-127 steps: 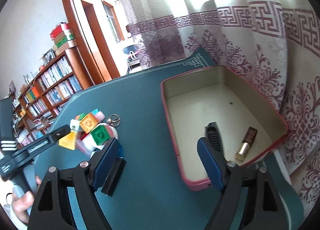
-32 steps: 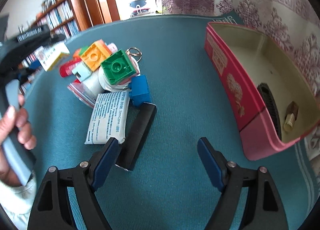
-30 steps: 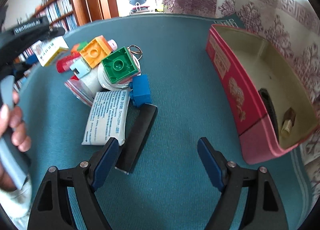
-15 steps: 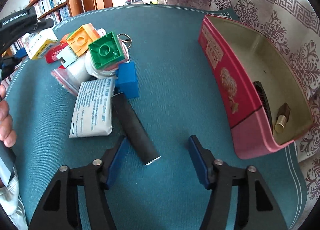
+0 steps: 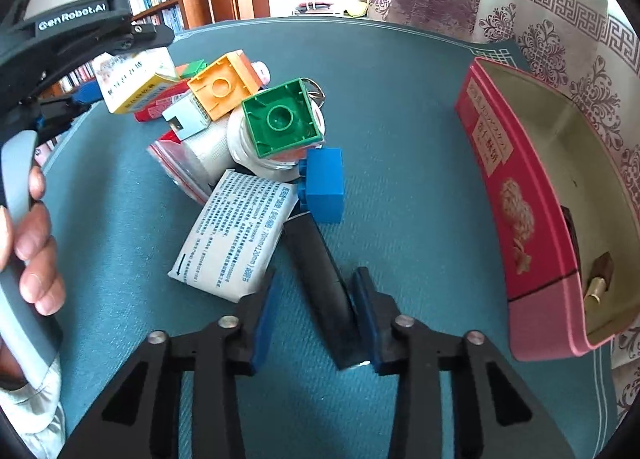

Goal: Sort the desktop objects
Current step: 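Grasp the black rectangular case with the right tool while the left tool holds the box, then carry medicine box and black case into the pink tin and open both tools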

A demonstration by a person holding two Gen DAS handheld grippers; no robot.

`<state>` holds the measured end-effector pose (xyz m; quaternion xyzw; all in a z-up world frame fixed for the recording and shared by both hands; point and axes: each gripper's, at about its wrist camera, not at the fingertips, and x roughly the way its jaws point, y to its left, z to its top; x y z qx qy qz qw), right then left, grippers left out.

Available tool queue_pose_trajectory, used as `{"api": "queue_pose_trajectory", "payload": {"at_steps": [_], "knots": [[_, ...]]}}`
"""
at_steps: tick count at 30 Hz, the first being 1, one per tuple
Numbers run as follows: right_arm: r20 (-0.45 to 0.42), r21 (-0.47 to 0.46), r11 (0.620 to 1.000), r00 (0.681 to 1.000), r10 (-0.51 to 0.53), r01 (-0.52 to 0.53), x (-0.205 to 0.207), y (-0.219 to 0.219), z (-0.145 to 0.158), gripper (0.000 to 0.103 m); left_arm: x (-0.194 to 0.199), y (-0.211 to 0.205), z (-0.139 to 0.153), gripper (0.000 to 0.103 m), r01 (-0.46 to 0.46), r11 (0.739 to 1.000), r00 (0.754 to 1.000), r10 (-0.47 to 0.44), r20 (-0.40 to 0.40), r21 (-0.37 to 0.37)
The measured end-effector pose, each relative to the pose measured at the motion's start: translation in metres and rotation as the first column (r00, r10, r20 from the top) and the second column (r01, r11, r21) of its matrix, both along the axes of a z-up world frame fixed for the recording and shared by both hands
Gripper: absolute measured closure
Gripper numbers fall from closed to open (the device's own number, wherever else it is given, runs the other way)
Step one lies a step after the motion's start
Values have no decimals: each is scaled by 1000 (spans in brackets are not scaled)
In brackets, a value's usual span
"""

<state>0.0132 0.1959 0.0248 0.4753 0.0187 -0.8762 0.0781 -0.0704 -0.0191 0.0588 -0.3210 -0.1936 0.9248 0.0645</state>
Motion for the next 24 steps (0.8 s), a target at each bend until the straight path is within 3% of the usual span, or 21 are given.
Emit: {"api": "queue_pose_trajectory", "payload": {"at_steps": [3,10,24], "knots": [[12,-28,1000,1000,4,-4,4,1,0,80,0,6,0,41,22,1000,1000,-22,0,-10],[10,-71,997,1000,-16,17,13,5,3,80,2,11,2,41,44,999,999,-44,-12,-15],[-121,-153,981,983,-138,119,26,47,50,81,7,22,7,41,84,996,995,-85,-45,-33]]}}
